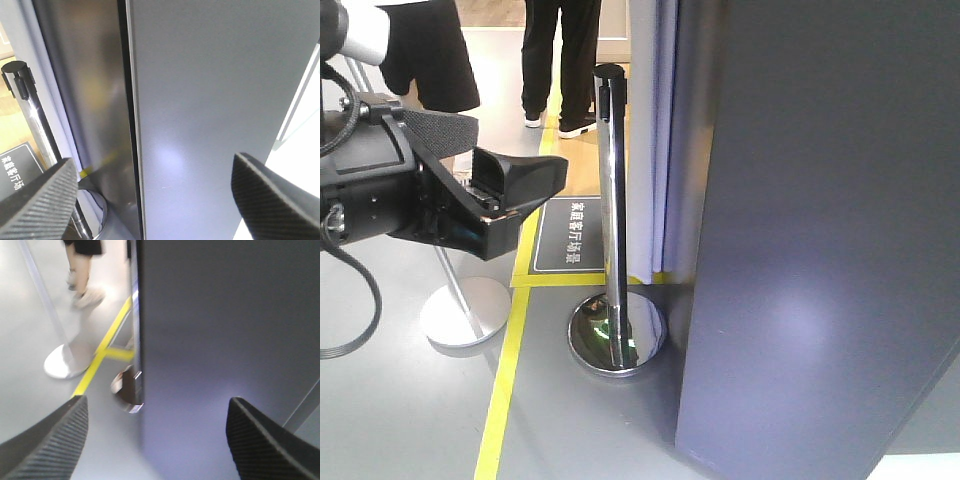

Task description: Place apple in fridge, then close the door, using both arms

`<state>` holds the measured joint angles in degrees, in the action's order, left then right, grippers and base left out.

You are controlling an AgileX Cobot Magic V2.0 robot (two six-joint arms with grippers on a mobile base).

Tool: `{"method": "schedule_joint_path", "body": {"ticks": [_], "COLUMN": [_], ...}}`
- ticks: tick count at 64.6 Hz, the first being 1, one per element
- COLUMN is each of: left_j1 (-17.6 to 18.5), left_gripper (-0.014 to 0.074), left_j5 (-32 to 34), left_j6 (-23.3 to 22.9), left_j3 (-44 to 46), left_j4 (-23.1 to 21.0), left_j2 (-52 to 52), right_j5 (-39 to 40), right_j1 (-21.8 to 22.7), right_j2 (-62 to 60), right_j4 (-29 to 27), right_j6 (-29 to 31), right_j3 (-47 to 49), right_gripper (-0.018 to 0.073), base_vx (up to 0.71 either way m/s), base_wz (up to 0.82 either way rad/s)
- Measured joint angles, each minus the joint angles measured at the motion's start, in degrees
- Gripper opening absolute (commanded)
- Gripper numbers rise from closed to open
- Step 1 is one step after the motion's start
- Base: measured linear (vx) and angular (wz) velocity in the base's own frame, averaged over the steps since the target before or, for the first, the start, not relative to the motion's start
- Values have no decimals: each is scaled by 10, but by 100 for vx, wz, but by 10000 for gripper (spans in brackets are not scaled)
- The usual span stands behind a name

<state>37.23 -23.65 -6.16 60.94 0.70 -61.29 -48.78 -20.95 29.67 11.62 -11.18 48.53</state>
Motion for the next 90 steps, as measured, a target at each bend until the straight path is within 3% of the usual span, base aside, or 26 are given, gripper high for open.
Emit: {"method": "schedule_joint_path", "body": {"ticks": [4,12,20,26,36,48,59,68,76,90], "left_j1": [0,0,0,0,0,0,0,0,0,0], "left_gripper": [594,594,594,594,594,594,594,594,594,594], "left_j5": [0,0,0,0,0,0,0,0,0,0], "left_j6": [0,0,0,0,0,0,0,0,0,0], "left_j3": [0,0,0,0,0,0,0,0,0,0], "left_j4": [0,0,0,0,0,0,0,0,0,0], "left_j2": [0,0,0,0,0,0,0,0,0,0], "right_j5": [41,107,135,138,126,132,201,244,270,299], "right_j1": [0,0,0,0,3,75,180,230,254,268], "right_j2": [23,85,150,206,291,368,407,435,457,536], "right_j4": [46,181,298,350,402,397,326,262,213,177], "right_j6": [-39,-173,-284,-321,-334,-338,-320,-280,-245,-210], "right_j3": [0,0,14,50,130,201,222,223,223,244], "right_gripper": [544,544,544,544,544,544,537,519,501,484], "base_vx": [0,0,0,0,0,0,0,0,0,0], "base_wz": [0,0,0,0,0,0,0,0,0,0]}}
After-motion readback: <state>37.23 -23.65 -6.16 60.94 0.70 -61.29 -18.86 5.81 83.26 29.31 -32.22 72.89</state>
